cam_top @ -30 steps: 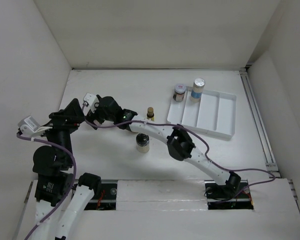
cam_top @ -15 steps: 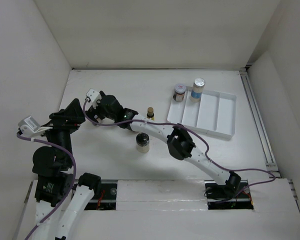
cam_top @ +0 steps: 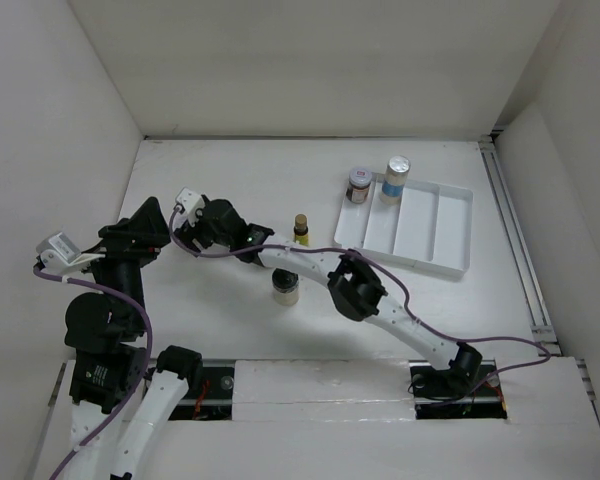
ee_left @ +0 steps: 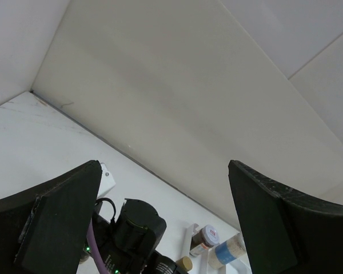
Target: Organize the condiment bottles
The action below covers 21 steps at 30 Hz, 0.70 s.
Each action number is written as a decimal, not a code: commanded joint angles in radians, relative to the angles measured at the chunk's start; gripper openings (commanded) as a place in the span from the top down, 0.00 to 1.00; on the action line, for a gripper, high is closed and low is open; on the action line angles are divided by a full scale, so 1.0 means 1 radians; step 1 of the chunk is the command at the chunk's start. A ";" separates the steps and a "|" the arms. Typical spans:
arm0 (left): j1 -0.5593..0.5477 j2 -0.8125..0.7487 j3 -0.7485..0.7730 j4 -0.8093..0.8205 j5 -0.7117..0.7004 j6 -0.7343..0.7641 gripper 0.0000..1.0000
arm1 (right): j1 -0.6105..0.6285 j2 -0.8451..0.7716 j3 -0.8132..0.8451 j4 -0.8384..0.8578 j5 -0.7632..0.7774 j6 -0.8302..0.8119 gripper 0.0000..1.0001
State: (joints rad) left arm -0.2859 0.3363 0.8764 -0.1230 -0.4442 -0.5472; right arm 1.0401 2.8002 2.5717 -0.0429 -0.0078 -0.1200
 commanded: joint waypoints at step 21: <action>0.002 -0.006 -0.011 0.057 0.013 0.016 0.11 | -0.021 -0.542 -0.490 0.616 -0.180 0.025 0.43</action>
State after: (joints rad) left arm -0.2859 0.3363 0.8700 -0.1154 -0.4335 -0.5461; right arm 1.0348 2.4763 2.0678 0.2329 -0.0998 -0.1001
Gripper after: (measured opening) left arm 0.891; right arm 0.692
